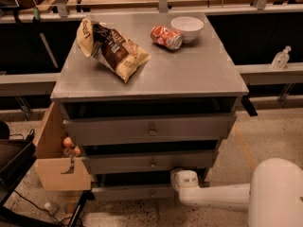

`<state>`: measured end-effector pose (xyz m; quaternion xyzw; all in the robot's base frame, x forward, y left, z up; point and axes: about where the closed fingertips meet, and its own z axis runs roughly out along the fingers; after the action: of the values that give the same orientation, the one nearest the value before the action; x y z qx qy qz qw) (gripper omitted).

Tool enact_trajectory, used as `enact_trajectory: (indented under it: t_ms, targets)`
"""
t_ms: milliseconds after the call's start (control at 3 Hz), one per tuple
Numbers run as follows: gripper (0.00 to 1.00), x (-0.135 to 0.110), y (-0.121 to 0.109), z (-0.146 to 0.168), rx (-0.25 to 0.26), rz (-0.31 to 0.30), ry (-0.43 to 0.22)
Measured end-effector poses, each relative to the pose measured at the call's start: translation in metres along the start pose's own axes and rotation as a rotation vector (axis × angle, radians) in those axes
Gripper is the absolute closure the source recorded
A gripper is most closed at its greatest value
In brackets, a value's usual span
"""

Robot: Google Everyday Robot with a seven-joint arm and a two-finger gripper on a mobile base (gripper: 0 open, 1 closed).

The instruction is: Open bottom drawer

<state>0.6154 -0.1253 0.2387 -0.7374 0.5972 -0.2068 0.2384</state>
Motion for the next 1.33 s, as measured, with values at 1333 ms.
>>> enact_trajectory:
  t_ms: [1333]
  targets:
    - [1.0, 0.005, 0.055, 0.025, -0.178, 0.02, 0.025]
